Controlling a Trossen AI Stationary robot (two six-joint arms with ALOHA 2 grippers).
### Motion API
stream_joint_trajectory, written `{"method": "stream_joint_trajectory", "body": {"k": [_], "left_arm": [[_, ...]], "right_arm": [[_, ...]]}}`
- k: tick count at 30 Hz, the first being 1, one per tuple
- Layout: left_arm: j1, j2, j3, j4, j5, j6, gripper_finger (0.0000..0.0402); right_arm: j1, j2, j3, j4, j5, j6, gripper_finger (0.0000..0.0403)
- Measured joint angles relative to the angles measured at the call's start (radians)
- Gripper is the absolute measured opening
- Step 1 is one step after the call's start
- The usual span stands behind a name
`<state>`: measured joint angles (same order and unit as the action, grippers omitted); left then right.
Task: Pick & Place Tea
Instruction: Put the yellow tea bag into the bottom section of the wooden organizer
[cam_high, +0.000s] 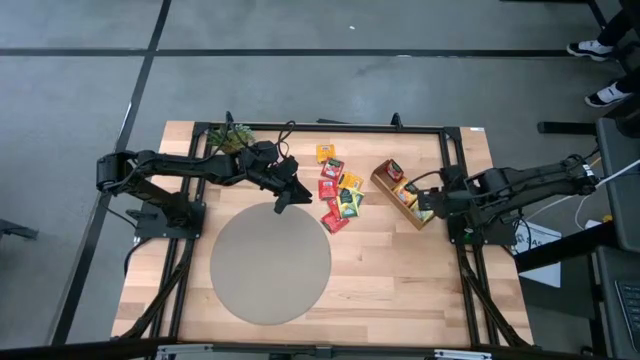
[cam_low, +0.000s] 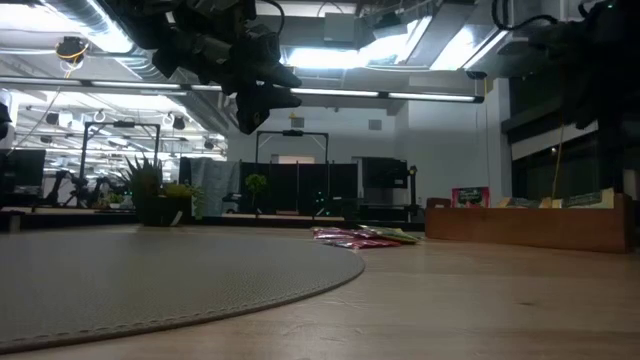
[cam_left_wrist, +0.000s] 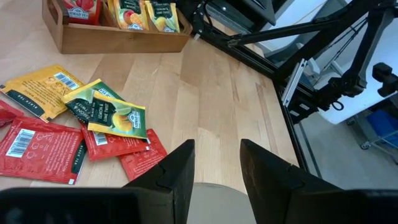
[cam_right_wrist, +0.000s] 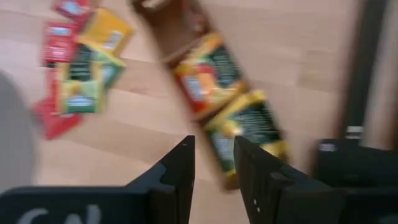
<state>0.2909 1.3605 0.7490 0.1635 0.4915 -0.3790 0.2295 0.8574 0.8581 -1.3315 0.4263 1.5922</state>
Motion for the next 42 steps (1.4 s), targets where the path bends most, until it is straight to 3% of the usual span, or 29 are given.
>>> {"method": "stream_joint_trajectory", "body": {"k": [6,12,18,25,31,34,42], "left_arm": [[0.000,0.000,0.000,0.000,-0.001,0.000,0.0126],[0.000,0.000,0.000,0.000,-0.003,0.000,0.0126],[0.000,0.000,0.000,0.000,-0.014,-0.003,0.0126],[0.000,0.000,0.000,-0.003,-0.055,-0.026,0.0125],[0.000,0.000,0.000,-0.003,-0.055,-0.025,0.0125],[0.000,0.000,0.000,-0.003,-0.054,-0.021,0.0125],[0.000,0.000,0.000,-0.003,-0.055,-0.015,0.0125]], "right_arm": [[0.000,0.039,0.000,0.225,0.002,-0.049,0.0112],[0.000,0.161,0.000,0.471,0.004,-0.148,0.0113],[0.000,0.262,0.000,0.552,-0.008,-0.184,0.0097],[0.000,0.280,0.000,0.477,-0.147,-0.181,0.0009],[-0.016,0.278,0.000,0.273,-0.461,-0.158,0.0004],[-0.016,0.278,0.000,0.160,-0.562,-0.165,0.0006],[-0.016,0.277,-0.001,-0.026,-0.594,-0.187,0.0004]]}}
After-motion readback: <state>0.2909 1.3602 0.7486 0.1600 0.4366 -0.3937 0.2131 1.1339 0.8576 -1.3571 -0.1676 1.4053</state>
